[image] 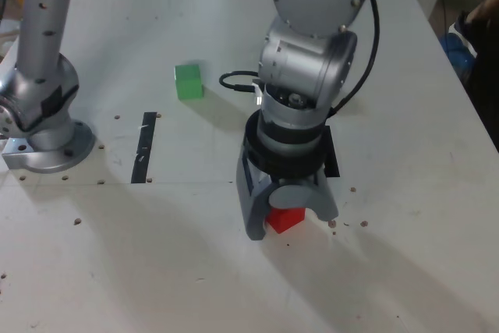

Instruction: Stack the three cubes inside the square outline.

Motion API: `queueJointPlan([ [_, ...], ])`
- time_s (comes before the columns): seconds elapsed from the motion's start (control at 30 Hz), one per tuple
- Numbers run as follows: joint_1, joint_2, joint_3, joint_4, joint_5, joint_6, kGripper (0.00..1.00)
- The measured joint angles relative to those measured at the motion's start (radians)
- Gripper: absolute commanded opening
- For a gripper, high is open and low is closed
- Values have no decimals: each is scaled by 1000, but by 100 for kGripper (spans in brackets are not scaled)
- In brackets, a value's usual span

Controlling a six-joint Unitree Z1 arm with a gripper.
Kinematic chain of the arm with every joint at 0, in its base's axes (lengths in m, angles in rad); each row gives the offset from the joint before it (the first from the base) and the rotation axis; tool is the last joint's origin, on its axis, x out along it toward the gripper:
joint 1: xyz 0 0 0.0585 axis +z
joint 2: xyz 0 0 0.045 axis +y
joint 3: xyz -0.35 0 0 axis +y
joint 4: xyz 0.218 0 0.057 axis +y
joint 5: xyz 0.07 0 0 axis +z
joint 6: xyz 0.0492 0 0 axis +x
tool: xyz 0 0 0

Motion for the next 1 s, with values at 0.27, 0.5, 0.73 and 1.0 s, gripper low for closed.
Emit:
queueJointPlan([
  [0.27, 4, 1, -1, 17, 19, -1, 46],
  [0.5, 4, 0, -2, 13, 19, -1, 40],
  [0.73, 5, 0, -5, 12, 19, -1, 40],
  [1.0, 5, -2, -8, 12, 19, 22, 38],
])
